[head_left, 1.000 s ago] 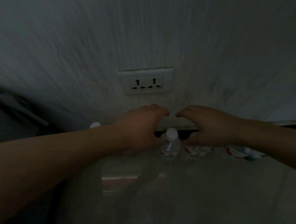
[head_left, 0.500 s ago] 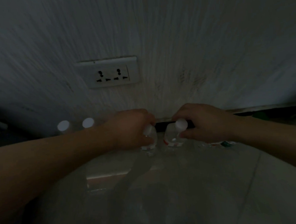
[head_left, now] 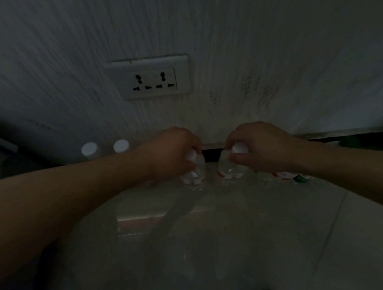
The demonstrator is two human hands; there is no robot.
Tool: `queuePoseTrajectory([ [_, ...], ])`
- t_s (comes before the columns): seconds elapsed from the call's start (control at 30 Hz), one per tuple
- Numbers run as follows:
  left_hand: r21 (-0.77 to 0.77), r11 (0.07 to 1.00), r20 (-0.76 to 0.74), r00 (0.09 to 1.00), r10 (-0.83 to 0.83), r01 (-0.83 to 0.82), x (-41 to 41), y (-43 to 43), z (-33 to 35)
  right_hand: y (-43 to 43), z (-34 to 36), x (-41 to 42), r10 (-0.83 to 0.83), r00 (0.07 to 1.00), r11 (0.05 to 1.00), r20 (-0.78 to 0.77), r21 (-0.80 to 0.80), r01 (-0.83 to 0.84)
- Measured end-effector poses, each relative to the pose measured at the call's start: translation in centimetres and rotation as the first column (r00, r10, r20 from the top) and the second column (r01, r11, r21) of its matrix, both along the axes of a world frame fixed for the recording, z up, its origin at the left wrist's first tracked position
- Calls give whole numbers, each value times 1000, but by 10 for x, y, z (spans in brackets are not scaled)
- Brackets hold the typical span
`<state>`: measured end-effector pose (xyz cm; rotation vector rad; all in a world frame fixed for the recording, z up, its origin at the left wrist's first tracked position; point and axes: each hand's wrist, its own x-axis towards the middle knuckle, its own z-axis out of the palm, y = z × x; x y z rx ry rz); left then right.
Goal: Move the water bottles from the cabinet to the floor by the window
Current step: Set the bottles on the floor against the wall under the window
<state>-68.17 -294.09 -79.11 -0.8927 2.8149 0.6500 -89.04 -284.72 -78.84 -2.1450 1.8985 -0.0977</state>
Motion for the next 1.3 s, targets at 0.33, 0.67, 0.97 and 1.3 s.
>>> queuePoseTrajectory([
  [0.33, -34, 996, -44, 996, -79, 78, 22, -12, 10, -13, 2, 13, 64, 998, 998, 27, -17, -63],
  [0.67, 25, 991, 3, 991, -131, 131, 43, -12, 16, -26, 3, 36, 134, 990, 990, 37, 32, -135],
  [0.97, 62, 991, 27, 992, -122, 120, 52, -11, 3, -31, -1, 42, 153, 987, 988, 51, 1, -153],
  [1.3, -85, 996, -23, 999, -27, 25, 49, -9, -8, -33, -8, 40, 103, 994, 994, 45, -41, -101],
])
